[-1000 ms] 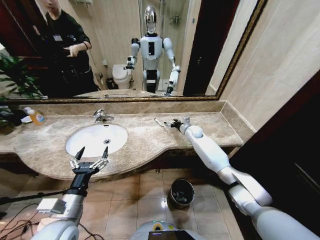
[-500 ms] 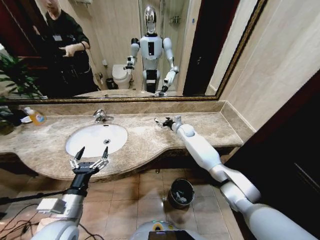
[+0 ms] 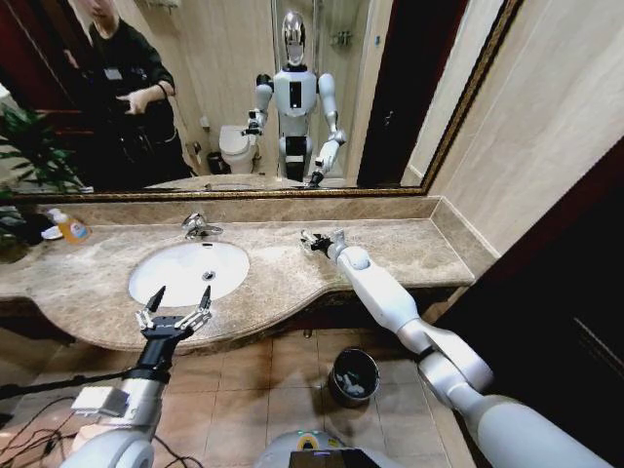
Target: Pick up the trash from the sink and place it in the trash bin.
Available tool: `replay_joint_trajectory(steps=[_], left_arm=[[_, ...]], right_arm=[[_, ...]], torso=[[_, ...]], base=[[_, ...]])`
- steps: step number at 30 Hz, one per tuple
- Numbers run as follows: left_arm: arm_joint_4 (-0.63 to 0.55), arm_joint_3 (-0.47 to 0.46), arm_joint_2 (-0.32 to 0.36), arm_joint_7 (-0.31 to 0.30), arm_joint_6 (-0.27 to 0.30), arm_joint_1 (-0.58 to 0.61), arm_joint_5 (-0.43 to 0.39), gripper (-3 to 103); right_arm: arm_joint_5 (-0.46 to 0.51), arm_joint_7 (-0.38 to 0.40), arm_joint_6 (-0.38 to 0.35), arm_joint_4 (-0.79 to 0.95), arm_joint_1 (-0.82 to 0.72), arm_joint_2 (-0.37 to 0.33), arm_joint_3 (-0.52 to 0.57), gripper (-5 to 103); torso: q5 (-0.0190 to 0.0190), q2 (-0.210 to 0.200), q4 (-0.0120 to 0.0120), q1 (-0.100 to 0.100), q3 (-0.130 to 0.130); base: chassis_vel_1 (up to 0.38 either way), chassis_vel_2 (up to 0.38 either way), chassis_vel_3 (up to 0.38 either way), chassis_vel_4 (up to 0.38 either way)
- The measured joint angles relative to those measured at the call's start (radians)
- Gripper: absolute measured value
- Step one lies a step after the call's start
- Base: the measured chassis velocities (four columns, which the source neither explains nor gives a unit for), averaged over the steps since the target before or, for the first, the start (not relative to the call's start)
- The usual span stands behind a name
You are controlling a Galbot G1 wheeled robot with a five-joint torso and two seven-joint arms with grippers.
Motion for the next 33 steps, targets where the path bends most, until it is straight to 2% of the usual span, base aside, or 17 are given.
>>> replay_joint_trajectory(steps=[1, 6, 8, 10, 11, 15, 21, 25, 28, 33], left_arm=[[0.0, 0.0, 0.0, 0.0, 0.0, 0.0, 0.0, 100], [0.0, 0.0, 0.0, 0.0, 0.0, 0.0, 0.0, 100], [0.0, 0.0, 0.0, 0.0, 0.0, 0.0, 0.0, 100], [0.0, 0.0, 0.0, 0.0, 0.0, 0.0, 0.0, 100], [0.0, 0.0, 0.0, 0.0, 0.0, 0.0, 0.0, 100], [0.0, 0.0, 0.0, 0.0, 0.0, 0.0, 0.0, 100], [0.0, 0.0, 0.0, 0.0, 0.0, 0.0, 0.0, 100], [0.0, 0.0, 0.0, 0.0, 0.0, 0.0, 0.0, 100], [0.0, 0.0, 0.0, 0.0, 0.0, 0.0, 0.0, 100], [0.0, 0.0, 0.0, 0.0, 0.0, 0.0, 0.0, 100]], right_arm=[[0.0, 0.0, 0.0, 0.0, 0.0, 0.0, 0.0, 52], [-0.007, 0.005, 0.0, 0.014, -0.016, -0.006, 0.001, 33], [-0.008, 0.007, 0.0, 0.015, -0.017, -0.006, 0.001, 33], [-0.011, 0.013, 0.001, 0.019, -0.019, -0.005, 0.001, 23], [-0.011, 0.013, 0.001, 0.019, -0.019, -0.005, 0.001, 23], [-0.014, 0.029, 0.001, 0.035, -0.031, -0.003, 0.003, 4], [-0.015, 0.074, 0.001, 0.107, -0.066, -0.022, 0.009, 1], [0.009, 0.125, -0.018, 0.237, -0.12, -0.073, 0.021, 0], [0.056, 0.188, -0.055, 0.409, -0.198, -0.151, 0.04, 0], [0.076, 0.257, -0.056, 0.579, -0.289, -0.226, 0.079, 0]], torso=[[0.0, 0.0, 0.0, 0.0, 0.0], [0.0002, 0.0, 0.0, 0.0, 0.0], [0.0003, 0.0, 0.0, 0.0, 0.0], [0.0002, 0.0, 0.0, 0.0, 0.0], [0.0002, 0.0, 0.0, 0.0, 0.0], [0.0002, 0.0, 0.0, 0.0, 0.0], [0.0003, 0.0, 0.0002, 0.0, 0.0], [0.0002, 0.0, 0.0002, 0.0, 0.0], [0.0003, 0.0, -0.0001, 0.0, 0.0], [0.0003, 0.0, 0.0, 0.0, 0.0]], base=[[0.0, 0.0, 0.0, 0.0], [0.0, 0.0, 0.0, 0.0], [0.0, 0.0, 0.0, 0.0], [0.0, 0.0, 0.0, 0.0], [0.0, 0.0, 0.0, 0.0], [0.0, 0.0, 0.0, 0.0], [0.0, 0.0, 0.0, 0.0], [0.0, 0.0, 0.0, 0.0], [0.0, 0.0, 0.0, 0.0], [0.0, 0.0, 0.0, 0.0]])
